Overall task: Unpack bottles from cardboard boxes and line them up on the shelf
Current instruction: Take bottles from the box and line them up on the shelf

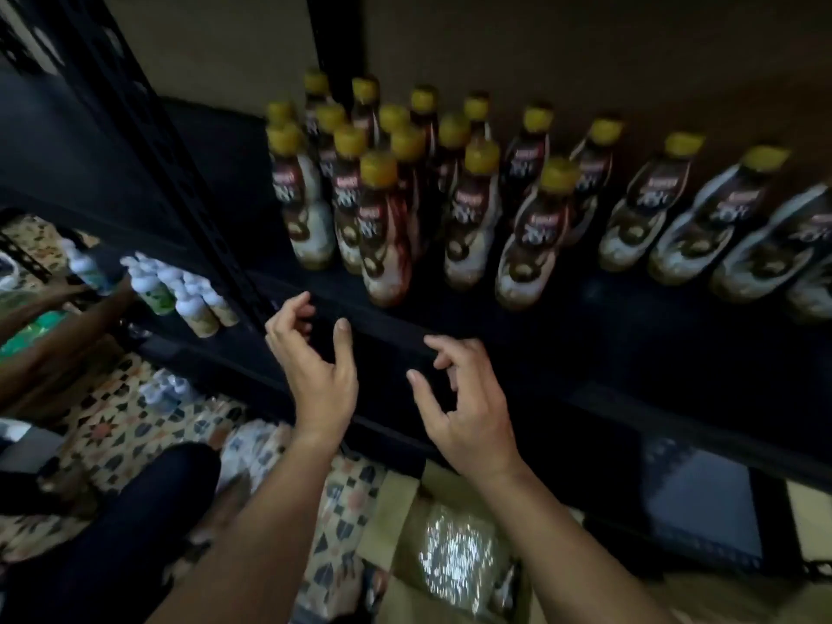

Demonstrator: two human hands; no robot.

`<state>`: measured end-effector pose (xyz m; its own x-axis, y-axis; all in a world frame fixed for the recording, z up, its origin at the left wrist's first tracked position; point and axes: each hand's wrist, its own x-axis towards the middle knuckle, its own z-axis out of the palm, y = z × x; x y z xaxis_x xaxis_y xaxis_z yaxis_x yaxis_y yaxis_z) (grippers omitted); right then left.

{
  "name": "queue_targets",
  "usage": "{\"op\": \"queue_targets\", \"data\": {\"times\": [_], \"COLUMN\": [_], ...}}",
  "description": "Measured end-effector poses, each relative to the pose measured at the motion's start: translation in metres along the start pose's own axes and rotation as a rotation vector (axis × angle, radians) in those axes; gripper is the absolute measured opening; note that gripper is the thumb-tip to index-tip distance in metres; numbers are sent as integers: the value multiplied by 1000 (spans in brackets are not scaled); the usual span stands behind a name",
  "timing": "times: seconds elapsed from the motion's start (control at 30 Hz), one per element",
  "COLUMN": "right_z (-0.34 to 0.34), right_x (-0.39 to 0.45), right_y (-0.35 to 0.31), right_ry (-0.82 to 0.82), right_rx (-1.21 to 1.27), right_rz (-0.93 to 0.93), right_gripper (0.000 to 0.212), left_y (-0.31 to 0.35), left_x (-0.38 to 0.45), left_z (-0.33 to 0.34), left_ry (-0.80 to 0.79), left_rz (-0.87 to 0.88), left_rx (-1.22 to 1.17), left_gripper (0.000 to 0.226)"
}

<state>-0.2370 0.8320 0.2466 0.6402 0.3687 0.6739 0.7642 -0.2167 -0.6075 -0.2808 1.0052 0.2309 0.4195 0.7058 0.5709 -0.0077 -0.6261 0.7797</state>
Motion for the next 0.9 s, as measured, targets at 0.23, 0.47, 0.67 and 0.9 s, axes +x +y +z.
{"op": "queue_targets", "data": {"times": [0.23,0.47,0.67,0.9], "right_z": [-1,4,56,121], "right_x": [-157,-387,-545,-638], "right_y": [101,242,354,435], "right_ry": [-316,-632,-844,-751], "right_rx": [-137,-397,-458,-449], "right_rz": [572,1081,1322,1525], "right_gripper": [40,42,41,80], "left_y": [-82,-249,-395,-487], "left_x": [-133,-312,-425,-494], "left_z": [42,94,128,141], "left_ry": [-485,-1031,-1221,-1168], "left_rz": [-76,-181,-257,-114], "left_rx": [306,581,815,809], "left_gripper": [43,60,76,94]}}
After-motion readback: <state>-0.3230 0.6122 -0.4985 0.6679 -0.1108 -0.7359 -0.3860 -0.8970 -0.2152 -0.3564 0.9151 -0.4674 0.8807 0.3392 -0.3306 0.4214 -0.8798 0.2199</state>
